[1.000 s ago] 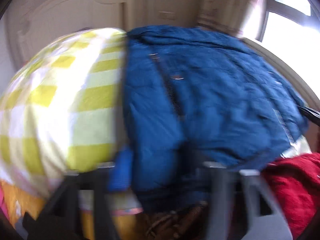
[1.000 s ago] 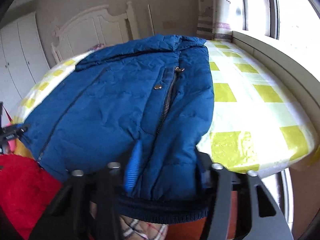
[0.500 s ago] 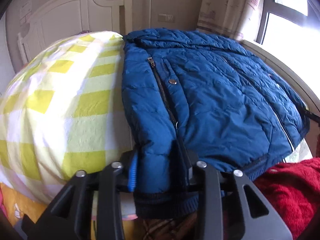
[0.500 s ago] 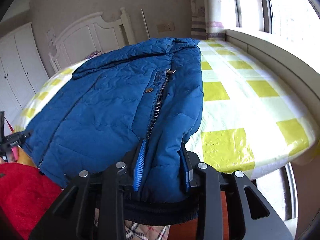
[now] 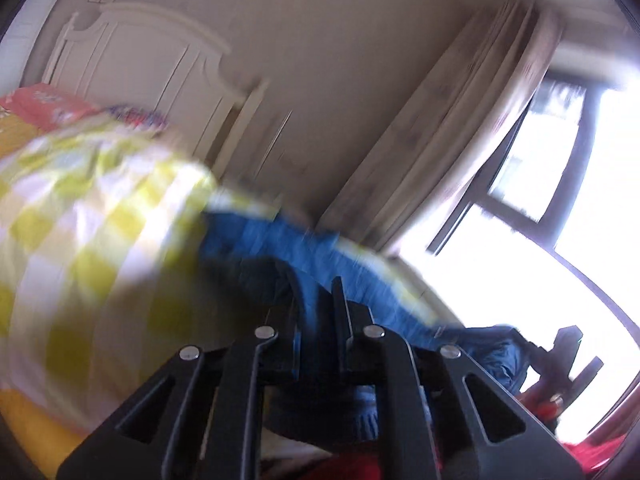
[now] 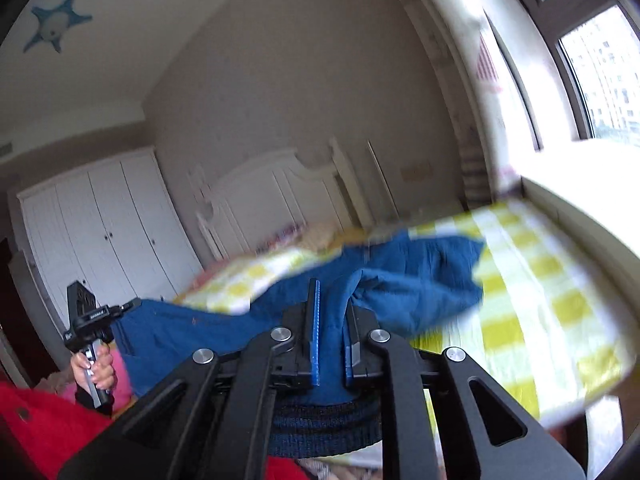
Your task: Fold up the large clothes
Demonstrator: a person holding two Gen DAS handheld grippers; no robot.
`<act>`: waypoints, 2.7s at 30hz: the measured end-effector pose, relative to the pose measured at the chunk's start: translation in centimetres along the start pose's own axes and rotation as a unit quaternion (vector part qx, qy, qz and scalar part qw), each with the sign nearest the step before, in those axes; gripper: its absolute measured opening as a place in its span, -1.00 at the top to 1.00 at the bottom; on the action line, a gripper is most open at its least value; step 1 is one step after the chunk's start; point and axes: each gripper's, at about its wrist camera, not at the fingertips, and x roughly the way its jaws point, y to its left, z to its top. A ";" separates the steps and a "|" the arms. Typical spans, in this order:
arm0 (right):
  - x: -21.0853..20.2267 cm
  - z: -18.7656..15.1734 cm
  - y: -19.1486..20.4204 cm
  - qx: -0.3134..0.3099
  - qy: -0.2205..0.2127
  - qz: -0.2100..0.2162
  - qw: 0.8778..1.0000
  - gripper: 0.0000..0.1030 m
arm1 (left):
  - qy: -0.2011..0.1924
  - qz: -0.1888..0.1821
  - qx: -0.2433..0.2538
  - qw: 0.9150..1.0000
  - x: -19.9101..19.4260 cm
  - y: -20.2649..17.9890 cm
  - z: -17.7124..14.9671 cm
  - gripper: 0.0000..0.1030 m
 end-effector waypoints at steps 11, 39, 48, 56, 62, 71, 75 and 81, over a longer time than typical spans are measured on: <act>28.3 10.8 -14.8 0.194 0.172 -0.072 0.963 0.59 | 0.133 0.090 -0.105 0.982 29.5 7.4 14.8 0.43; 37.4 5.1 -21.1 0.071 0.278 -0.166 0.943 0.49 | 0.289 0.132 0.008 0.948 47.4 15.8 10.2 0.59; 32.7 13.6 -18.1 0.052 0.145 -0.222 0.963 0.80 | 0.171 0.121 0.009 0.978 39.4 13.6 15.6 0.74; 38.5 8.1 -22.6 0.126 0.271 -0.189 0.935 0.78 | 0.221 0.161 0.011 0.962 44.0 14.9 11.6 0.68; 37.4 5.3 -25.8 0.186 0.257 -0.184 0.930 -0.91 | 0.242 0.160 -0.035 0.956 44.1 18.2 10.2 -0.18; 37.9 5.8 -24.9 0.164 0.222 -0.138 0.951 -0.91 | 0.247 0.175 -0.015 0.953 44.7 17.7 9.8 -0.30; 41.7 4.9 -23.5 0.112 0.293 -0.138 0.940 0.43 | 0.274 0.166 0.010 0.947 45.7 16.7 9.4 0.30; 35.9 10.7 -16.9 0.040 0.169 -0.140 0.975 0.74 | 0.184 0.124 0.052 0.974 39.9 11.0 12.8 0.84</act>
